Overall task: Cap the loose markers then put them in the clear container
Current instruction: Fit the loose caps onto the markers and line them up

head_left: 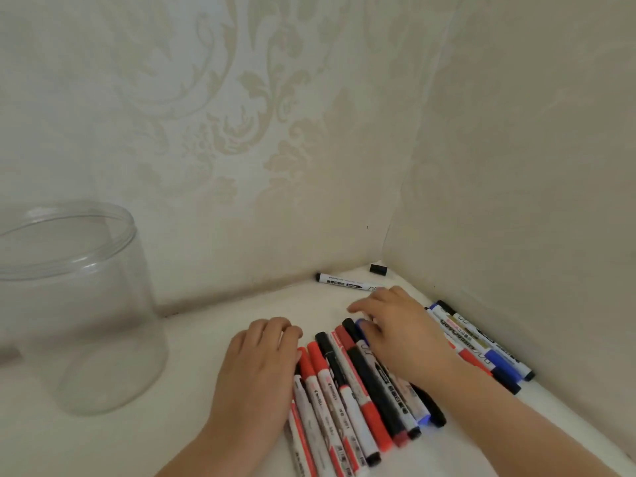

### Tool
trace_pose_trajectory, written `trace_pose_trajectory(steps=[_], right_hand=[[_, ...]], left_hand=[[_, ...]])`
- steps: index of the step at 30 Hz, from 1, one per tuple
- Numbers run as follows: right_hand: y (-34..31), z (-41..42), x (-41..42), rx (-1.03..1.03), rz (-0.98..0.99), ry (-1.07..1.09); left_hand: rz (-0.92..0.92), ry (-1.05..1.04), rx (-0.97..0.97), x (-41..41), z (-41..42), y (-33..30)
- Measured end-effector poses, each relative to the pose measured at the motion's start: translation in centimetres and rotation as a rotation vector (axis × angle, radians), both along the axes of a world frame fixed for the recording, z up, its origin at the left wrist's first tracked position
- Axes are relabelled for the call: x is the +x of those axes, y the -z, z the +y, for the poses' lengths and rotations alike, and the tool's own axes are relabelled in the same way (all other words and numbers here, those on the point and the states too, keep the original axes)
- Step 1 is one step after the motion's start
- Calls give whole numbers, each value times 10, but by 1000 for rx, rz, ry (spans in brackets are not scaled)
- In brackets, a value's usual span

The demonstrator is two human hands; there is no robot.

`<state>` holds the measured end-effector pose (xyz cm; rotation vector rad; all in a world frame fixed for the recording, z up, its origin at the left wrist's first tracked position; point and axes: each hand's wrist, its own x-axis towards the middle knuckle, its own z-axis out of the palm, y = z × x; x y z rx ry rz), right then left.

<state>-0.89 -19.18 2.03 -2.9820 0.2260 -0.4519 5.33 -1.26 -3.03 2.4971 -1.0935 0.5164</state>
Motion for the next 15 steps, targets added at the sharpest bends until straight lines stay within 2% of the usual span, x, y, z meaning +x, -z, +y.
trace_pose_trajectory(steps=[3, 8, 11, 13, 15], right_hand=[[1, -20, 40, -97, 79, 94], [14, -22, 90, -347, 206, 177], [18, -21, 99, -405, 261, 162], [14, -18, 98, -451, 149, 105], [5, -18, 87, -376, -72, 103]], left_hand=[[46, -18, 37, 5, 0, 0], [65, 1, -38, 12, 1, -1], [77, 13, -37, 14, -1, 0], [78, 16, -58, 16, -4, -1], [91, 25, -91, 19, -9, -2]])
